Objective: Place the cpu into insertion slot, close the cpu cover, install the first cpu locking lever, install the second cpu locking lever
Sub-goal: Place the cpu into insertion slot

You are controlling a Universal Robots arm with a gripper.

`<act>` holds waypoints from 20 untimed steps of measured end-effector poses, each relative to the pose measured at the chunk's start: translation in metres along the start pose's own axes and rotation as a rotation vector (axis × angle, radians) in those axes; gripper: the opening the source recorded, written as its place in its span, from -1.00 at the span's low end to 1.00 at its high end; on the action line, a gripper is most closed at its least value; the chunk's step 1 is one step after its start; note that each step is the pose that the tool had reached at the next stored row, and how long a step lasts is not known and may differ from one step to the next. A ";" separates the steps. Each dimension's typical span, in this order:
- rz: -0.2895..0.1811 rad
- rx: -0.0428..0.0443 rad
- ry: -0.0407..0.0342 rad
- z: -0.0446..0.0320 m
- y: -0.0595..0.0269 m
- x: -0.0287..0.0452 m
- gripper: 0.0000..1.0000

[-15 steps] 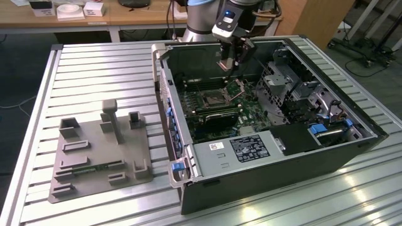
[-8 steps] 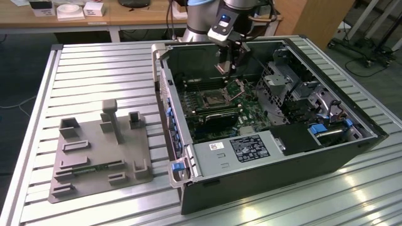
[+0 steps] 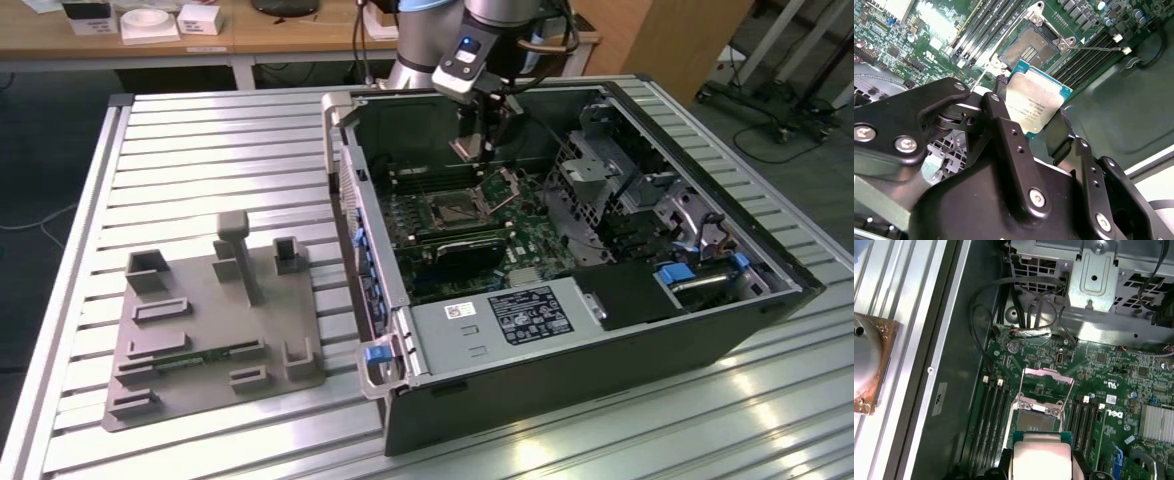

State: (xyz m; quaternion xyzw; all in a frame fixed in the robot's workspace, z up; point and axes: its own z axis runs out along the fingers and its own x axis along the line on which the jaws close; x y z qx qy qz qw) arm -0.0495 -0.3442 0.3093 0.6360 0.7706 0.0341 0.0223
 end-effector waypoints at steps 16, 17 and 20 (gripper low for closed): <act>0.000 0.0026 0.0008 0.0067 -0.0006 -0.0001 0.08; 0.000 0.0036 0.0009 0.0086 -0.0007 -0.0001 0.08; 0.001 0.0077 0.0018 0.0140 -0.0012 -0.0001 0.08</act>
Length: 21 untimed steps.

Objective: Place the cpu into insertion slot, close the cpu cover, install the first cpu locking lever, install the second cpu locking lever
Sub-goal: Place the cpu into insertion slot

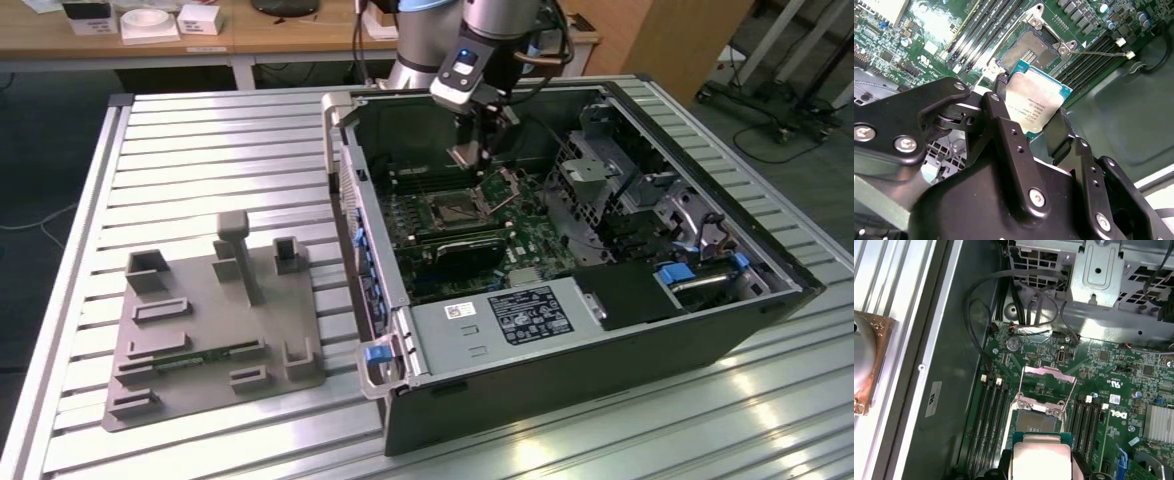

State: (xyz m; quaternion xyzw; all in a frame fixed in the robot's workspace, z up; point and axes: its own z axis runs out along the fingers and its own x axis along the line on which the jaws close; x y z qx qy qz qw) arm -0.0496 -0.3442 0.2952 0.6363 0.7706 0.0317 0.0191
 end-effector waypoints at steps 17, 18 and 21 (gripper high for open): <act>0.157 0.0057 -0.0106 0.0244 -0.0017 -0.0002 0.08; 0.159 0.0064 -0.0105 0.0251 -0.0018 -0.0002 0.08; 0.160 0.0116 -0.0100 0.0284 -0.0020 -0.0003 0.08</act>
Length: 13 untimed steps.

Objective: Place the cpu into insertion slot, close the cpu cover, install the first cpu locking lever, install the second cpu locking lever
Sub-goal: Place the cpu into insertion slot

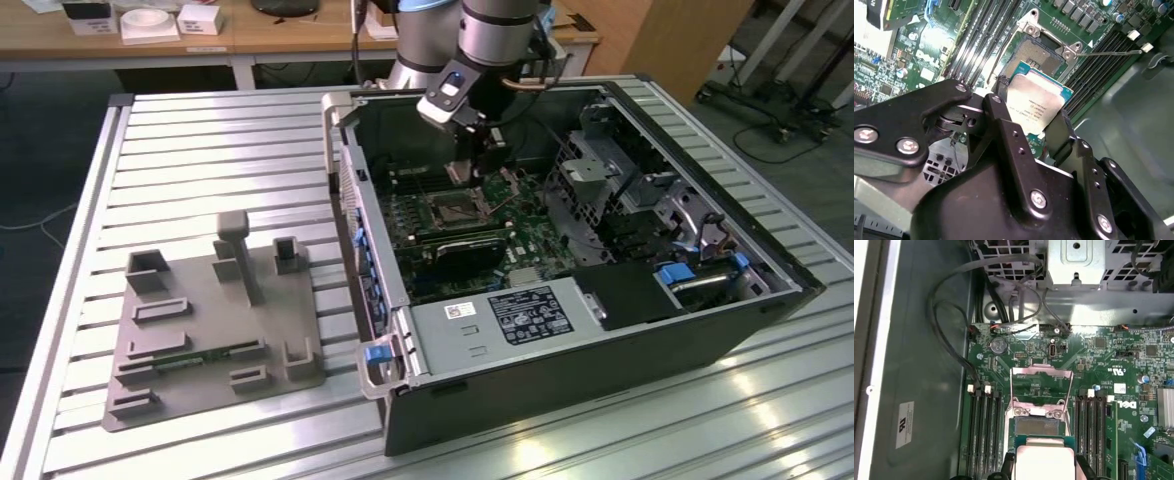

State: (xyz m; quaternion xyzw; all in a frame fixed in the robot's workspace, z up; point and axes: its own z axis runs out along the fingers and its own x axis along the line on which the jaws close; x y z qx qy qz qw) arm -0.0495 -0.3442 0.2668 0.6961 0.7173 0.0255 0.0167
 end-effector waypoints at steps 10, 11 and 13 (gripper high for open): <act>0.011 0.0120 -0.0001 0.0092 -0.0003 0.0021 0.08; 0.013 0.0126 -0.0003 0.0097 -0.0004 0.0021 0.08; 0.015 0.0134 -0.0004 0.0108 -0.0005 0.0021 0.08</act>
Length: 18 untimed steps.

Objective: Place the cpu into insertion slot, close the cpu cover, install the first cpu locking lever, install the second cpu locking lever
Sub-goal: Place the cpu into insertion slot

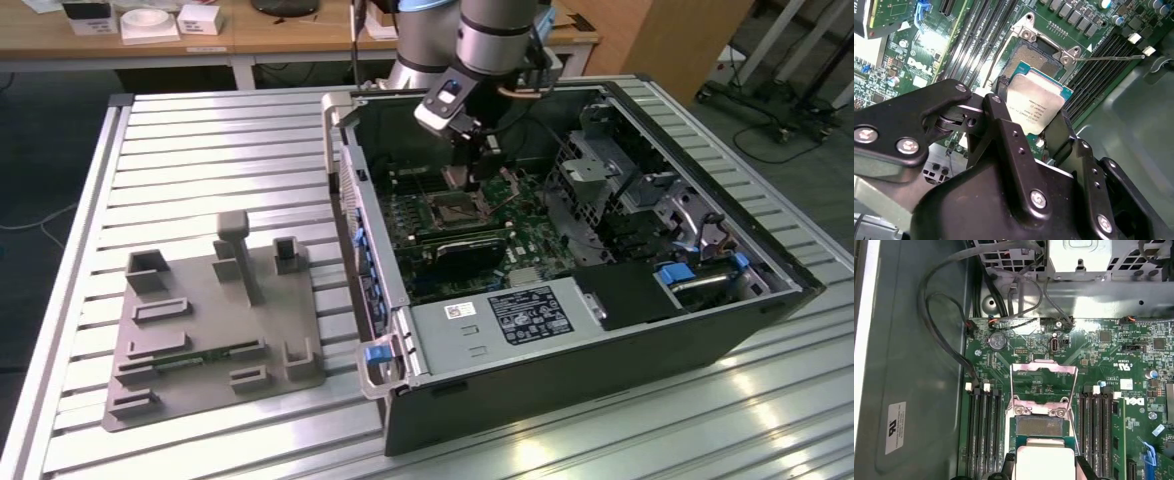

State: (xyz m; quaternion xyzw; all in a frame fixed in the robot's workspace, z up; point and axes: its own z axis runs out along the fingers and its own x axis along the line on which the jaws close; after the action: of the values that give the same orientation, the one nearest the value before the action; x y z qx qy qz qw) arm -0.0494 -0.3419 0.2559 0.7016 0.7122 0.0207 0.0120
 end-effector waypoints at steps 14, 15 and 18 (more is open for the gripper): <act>0.002 0.0202 0.0003 0.0192 0.0002 -0.0002 0.08; 0.002 0.0206 0.0001 0.0194 0.0002 -0.0003 0.08; 0.002 0.0207 0.0002 0.0199 0.0002 -0.0003 0.08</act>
State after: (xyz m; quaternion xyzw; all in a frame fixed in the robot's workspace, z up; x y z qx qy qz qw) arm -0.0483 -0.3419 0.2361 0.7025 0.7116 0.0134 0.0046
